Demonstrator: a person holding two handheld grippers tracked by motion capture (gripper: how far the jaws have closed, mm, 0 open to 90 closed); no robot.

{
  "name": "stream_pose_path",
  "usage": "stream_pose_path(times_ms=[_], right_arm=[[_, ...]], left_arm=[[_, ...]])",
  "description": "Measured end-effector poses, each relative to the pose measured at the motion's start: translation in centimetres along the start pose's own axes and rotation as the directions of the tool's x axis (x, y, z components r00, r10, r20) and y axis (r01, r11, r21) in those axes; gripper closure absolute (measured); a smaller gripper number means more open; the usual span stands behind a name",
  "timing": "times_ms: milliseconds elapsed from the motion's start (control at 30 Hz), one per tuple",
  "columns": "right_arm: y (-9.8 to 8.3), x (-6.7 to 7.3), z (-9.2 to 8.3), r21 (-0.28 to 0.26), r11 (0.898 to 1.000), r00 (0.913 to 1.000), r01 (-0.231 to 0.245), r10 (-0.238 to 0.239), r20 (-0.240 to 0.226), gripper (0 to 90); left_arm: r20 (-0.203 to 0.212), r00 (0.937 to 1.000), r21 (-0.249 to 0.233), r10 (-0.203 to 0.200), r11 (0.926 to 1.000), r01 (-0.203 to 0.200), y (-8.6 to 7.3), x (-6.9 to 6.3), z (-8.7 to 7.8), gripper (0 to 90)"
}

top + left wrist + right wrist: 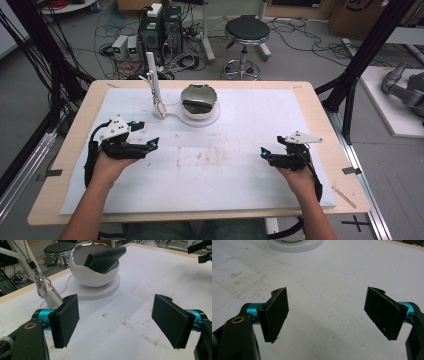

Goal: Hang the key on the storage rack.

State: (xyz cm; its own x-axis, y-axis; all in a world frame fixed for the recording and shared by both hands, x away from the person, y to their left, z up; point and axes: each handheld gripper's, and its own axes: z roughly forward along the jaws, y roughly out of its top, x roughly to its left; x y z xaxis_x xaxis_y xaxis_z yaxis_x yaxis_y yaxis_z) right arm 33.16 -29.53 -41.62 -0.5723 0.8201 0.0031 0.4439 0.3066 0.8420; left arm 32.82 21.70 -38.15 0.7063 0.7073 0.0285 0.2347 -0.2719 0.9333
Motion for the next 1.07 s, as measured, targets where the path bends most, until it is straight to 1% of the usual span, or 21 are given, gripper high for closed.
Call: stream_pose_path(times_ms=[67,167,300,400,467,567,733,1067], right_arm=[[0.09,0.06,0.18,0.005,1.000,0.9999,0.010,-0.010,-0.001,20.2],[0.18,0.17,0.16,0.004,1.000,1.0000,0.010,-0.010,-0.002,20.1],[0.08,0.16,-0.11,0.000,1.000,1.0000,0.008,-0.008,-0.002,20.1],[0.00,0.10,-0.15,0.000,1.000,1.0000,0.002,-0.002,-0.001,20.1],[0.02,0.16,-0.12,-0.001,1.000,1.0000,-0.002,0.002,-0.001,20.1],[0.03,0.16,-0.10,0.002,1.000,1.0000,0.007,-0.007,-0.001,20.1],[-0.03,0.08,-0.13,0.005,1.000,1.0000,0.003,-0.003,0.001,20.1],[-0.03,0.11,-0.13,0.006,1.000,1.0000,0.000,0.000,0.001,20.1]], left_arm=[[0.001,0.9997,0.009,-0.024,0.9997,0.024,-0.60,0.26,0.08,22.0],[-0.001,0.9992,0.005,-0.040,0.9992,0.040,-0.85,0.55,-0.14,21.8],[-0.010,0.9993,-0.008,-0.036,0.9993,0.036,-0.72,0.60,-0.55,21.7],[-0.003,0.9995,-0.001,-0.032,0.9995,0.032,-0.62,0.61,-0.73,21.7],[-0.003,0.9995,-0.006,-0.031,0.9995,0.031,-0.50,0.52,-0.80,21.7],[0.003,0.9997,-0.009,-0.026,0.9996,0.026,-0.37,0.45,-0.73,21.7],[0.002,0.9997,0.009,-0.023,0.9997,0.023,-0.52,0.41,-0.44,21.7],[-0.004,0.9995,0.013,-0.030,0.9994,0.030,-0.67,0.59,-0.50,21.8]])
